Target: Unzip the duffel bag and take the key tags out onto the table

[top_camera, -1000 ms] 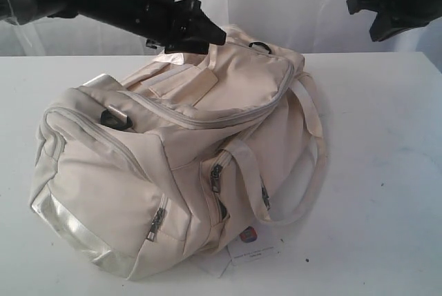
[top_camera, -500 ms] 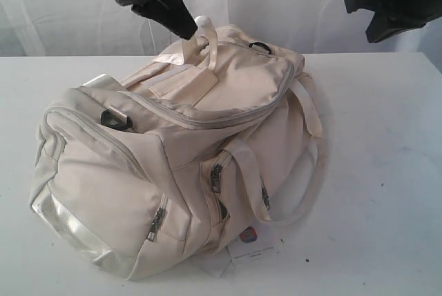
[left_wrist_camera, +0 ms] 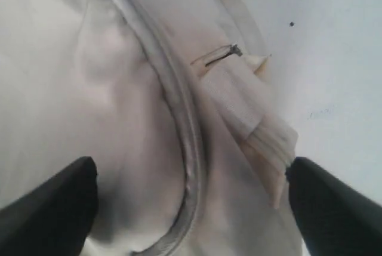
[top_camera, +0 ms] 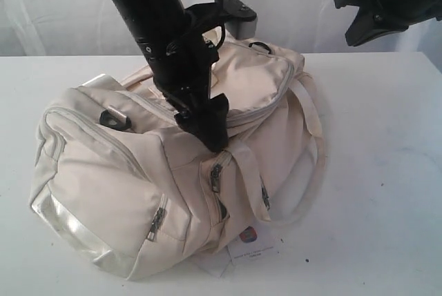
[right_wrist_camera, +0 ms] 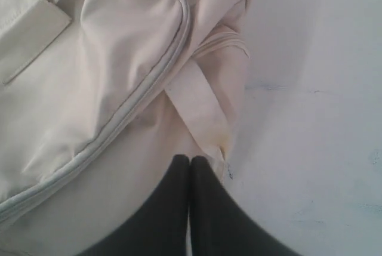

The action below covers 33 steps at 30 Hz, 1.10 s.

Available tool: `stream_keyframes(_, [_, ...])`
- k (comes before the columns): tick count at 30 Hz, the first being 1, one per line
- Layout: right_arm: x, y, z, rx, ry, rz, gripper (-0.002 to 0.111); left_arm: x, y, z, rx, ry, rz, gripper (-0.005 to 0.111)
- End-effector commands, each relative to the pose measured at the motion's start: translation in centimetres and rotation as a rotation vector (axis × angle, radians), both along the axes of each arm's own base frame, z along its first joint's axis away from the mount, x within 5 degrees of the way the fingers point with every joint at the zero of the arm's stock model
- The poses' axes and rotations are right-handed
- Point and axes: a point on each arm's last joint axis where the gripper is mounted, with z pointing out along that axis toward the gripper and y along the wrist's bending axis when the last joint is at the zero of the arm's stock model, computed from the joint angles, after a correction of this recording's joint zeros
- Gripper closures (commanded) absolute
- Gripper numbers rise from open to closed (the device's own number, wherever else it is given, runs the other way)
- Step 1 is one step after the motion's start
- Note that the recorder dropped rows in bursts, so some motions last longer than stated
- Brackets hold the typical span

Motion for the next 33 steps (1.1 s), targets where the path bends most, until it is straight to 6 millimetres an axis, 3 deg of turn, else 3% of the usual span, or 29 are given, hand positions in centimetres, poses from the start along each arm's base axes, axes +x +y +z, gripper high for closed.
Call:
stream_keyframes(1, [-0.1, -0.2, 0.4, 0.006, -0.013, 0.006, 0.108, 0.0, 0.3, -2.0, 0.129, 0.083, -0.016, 0.046])
stream_keyframes(3, [-0.1, -0.2, 0.5, 0.011, -0.012, 0.006, 0.108, -0.2, 0.5, -3.5, 0.201, 0.116, 0.074, 0.079])
stream_keyframes(4, [-0.1, -0.2, 0.5, 0.010, -0.013, 0.007, 0.108, -0.5, 0.7, -3.9, 0.236, 0.107, 0.053, 0.105])
stream_keyframes(9, [-0.1, -0.2, 0.5, 0.013, -0.010, 0.008, 0.108, -1.9, 1.6, -4.6, 0.372, 0.032, -0.015, 0.107])
stream_keyframes(23, [-0.1, -0.1, 0.5, 0.019, -0.010, 0.009, 0.108, -6.5, 9.7, -4.6, 0.700, -0.137, -0.136, 0.107])
stream_keyframes(27, [-0.1, 0.1, 0.6, 0.056, -0.004, 0.009, 0.108, -7.7, 10.7, -5.0, 0.702, -0.114, -0.135, 0.107])
stream_keyframes(33, [-0.2, 0.4, 0.7, 0.085, -0.001, 0.016, 0.108, -8.0, 10.1, -4.1, 0.571, -0.106, 0.081, 0.103])
